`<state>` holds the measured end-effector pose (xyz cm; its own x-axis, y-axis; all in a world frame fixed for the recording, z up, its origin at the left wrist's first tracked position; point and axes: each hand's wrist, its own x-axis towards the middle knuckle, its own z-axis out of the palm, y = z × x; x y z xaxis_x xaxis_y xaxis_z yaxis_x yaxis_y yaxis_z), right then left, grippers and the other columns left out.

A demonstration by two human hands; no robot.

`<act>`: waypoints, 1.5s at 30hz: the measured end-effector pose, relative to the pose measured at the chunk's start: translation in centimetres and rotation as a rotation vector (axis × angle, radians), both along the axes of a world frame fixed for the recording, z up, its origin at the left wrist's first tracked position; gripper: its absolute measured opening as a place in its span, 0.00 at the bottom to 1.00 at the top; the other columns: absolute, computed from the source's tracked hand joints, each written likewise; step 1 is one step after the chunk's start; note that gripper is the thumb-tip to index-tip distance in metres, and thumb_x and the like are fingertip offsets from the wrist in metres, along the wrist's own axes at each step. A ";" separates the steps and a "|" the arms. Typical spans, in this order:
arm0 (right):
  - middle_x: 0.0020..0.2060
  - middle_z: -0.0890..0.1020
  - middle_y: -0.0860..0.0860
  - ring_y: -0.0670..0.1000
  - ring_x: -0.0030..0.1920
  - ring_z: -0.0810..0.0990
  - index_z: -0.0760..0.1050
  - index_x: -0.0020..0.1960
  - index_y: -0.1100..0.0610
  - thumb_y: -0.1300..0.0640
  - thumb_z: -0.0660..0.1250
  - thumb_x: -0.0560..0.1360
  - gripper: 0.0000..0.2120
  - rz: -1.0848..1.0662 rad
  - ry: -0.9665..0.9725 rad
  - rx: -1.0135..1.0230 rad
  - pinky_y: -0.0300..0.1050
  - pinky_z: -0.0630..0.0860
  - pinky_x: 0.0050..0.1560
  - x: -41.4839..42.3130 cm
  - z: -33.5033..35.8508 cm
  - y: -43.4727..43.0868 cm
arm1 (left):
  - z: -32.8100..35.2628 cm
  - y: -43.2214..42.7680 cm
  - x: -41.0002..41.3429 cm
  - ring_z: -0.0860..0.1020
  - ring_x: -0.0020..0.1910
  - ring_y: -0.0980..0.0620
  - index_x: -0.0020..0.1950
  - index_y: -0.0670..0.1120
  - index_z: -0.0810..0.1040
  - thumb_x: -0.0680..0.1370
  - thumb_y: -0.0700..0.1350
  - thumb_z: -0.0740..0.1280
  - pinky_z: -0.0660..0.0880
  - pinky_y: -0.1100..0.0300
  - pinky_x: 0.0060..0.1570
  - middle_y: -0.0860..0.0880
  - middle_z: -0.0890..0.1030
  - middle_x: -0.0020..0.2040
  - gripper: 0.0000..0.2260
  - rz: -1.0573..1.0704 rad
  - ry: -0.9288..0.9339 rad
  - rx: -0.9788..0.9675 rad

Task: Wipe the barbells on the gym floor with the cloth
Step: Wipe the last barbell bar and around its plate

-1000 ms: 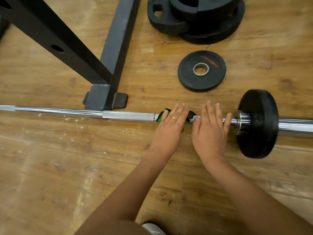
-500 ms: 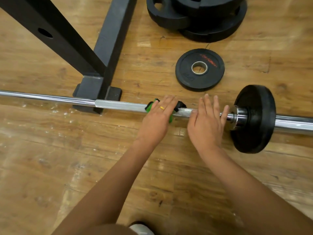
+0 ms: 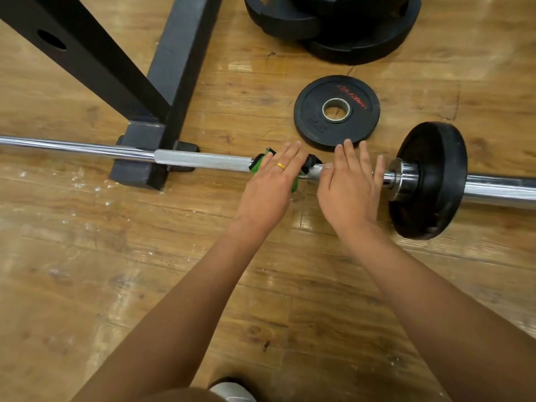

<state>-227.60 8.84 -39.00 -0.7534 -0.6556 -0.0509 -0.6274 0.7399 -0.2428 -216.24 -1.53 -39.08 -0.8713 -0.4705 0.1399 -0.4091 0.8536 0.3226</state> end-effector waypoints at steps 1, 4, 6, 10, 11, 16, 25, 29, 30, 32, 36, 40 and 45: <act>0.81 0.57 0.50 0.52 0.81 0.47 0.59 0.80 0.57 0.48 0.44 0.85 0.27 0.002 0.003 0.001 0.57 0.38 0.79 -0.2 0.0 -0.1 | 0.0 0.0 -0.2 0.59 0.80 0.49 0.79 0.45 0.64 0.75 0.26 0.60 0.54 0.49 0.78 0.46 0.63 0.80 0.33 0.029 0.008 0.012; 0.81 0.57 0.50 0.52 0.81 0.47 0.59 0.80 0.57 0.47 0.43 0.85 0.27 0.005 0.014 -0.005 0.56 0.38 0.79 -0.6 -0.1 -0.4 | -0.1 -0.4 -0.5 0.61 0.79 0.48 0.77 0.45 0.66 0.78 0.28 0.61 0.57 0.45 0.78 0.45 0.66 0.79 0.28 0.138 0.057 0.043; 0.81 0.57 0.50 0.53 0.81 0.47 0.58 0.80 0.57 0.47 0.42 0.85 0.28 0.008 0.008 -0.005 0.56 0.38 0.79 -0.9 0.0 -0.6 | 0.0 -1.1 0.1 0.61 0.79 0.47 0.78 0.45 0.65 0.79 0.28 0.60 0.56 0.46 0.78 0.45 0.65 0.79 0.28 0.182 0.063 0.043; 0.80 0.58 0.51 0.53 0.81 0.47 0.58 0.80 0.57 0.47 0.42 0.85 0.28 0.014 0.003 -0.004 0.56 0.37 0.79 -1.1 0.1 -1.0 | -0.2 -2.7 1.5 0.60 0.79 0.47 0.78 0.44 0.65 0.79 0.28 0.60 0.54 0.48 0.79 0.44 0.66 0.78 0.28 0.320 0.092 0.050; 0.80 0.58 0.51 0.53 0.81 0.47 0.59 0.80 0.57 0.47 0.42 0.85 0.28 0.011 0.005 -0.007 0.56 0.38 0.79 -1.1 0.0 -1.0 | -0.3 -2.4 1.4 0.60 0.79 0.46 0.78 0.43 0.66 0.78 0.28 0.61 0.54 0.48 0.79 0.44 0.67 0.78 0.28 0.332 0.108 0.039; 0.80 0.59 0.51 0.53 0.81 0.48 0.59 0.80 0.58 0.47 0.43 0.85 0.27 -0.003 0.013 -0.013 0.57 0.39 0.80 -0.8 0.0 -1.0 | -1.7 0.5 0.2 0.62 0.78 0.45 0.76 0.43 0.69 0.73 0.25 0.64 0.55 0.46 0.77 0.44 0.68 0.77 0.32 0.097 0.113 -0.026; 0.80 0.57 0.52 0.54 0.81 0.47 0.58 0.80 0.58 0.48 0.43 0.85 0.27 0.017 0.042 -0.042 0.56 0.38 0.79 0.6 -0.1 0.3 | -0.1 -2.7 2.9 0.58 0.79 0.51 0.79 0.46 0.66 0.82 0.32 0.60 0.48 0.50 0.80 0.47 0.66 0.79 0.25 0.437 0.121 0.102; 0.81 0.57 0.51 0.53 0.81 0.44 0.58 0.80 0.57 0.48 0.44 0.85 0.27 -0.035 0.003 -0.032 0.58 0.36 0.79 1.8 0.4 0.7 | -1.0 1.1 3.5 0.58 0.79 0.51 0.79 0.45 0.64 0.77 0.28 0.61 0.49 0.52 0.77 0.48 0.64 0.79 0.31 0.221 0.111 0.023; 0.81 0.56 0.50 0.53 0.81 0.44 0.57 0.81 0.56 0.48 0.45 0.85 0.27 -0.020 -0.019 -0.034 0.58 0.35 0.79 2.1 0.7 0.4 | -1.4 1.4 3.8 0.59 0.79 0.49 0.79 0.44 0.65 0.76 0.27 0.62 0.50 0.51 0.77 0.48 0.64 0.79 0.31 0.204 0.108 0.028; 0.81 0.55 0.50 0.52 0.81 0.43 0.55 0.81 0.56 0.48 0.45 0.85 0.27 0.080 -0.044 -0.049 0.57 0.35 0.79 2.8 1.2 -0.7 | -1.9 1.1 4.7 0.60 0.79 0.50 0.78 0.44 0.65 0.76 0.27 0.61 0.52 0.51 0.77 0.48 0.65 0.79 0.31 0.212 0.103 0.036; 0.81 0.55 0.52 0.53 0.81 0.44 0.55 0.81 0.58 0.48 0.43 0.85 0.27 0.205 -0.027 -0.027 0.56 0.35 0.79 4.2 1.2 -2.8 | -1.4 -0.1 7.0 0.60 0.79 0.49 0.79 0.45 0.65 0.77 0.28 0.60 0.53 0.49 0.78 0.47 0.65 0.79 0.30 0.302 0.088 0.032; 0.80 0.59 0.53 0.54 0.81 0.49 0.59 0.80 0.59 0.47 0.41 0.86 0.28 0.204 0.016 -0.009 0.54 0.41 0.80 5.4 0.0 -2.2 | -0.5 -2.5 7.9 0.61 0.79 0.48 0.79 0.44 0.65 0.81 0.31 0.59 0.56 0.46 0.78 0.47 0.65 0.79 0.26 0.423 0.076 0.052; 0.79 0.62 0.54 0.54 0.81 0.51 0.62 0.79 0.60 0.48 0.43 0.85 0.27 0.164 0.045 -0.056 0.54 0.43 0.80 6.7 -0.3 -1.7 | -0.4 -0.8 8.1 0.62 0.78 0.48 0.78 0.43 0.66 0.75 0.27 0.61 0.58 0.45 0.77 0.47 0.67 0.78 0.31 0.154 0.008 0.023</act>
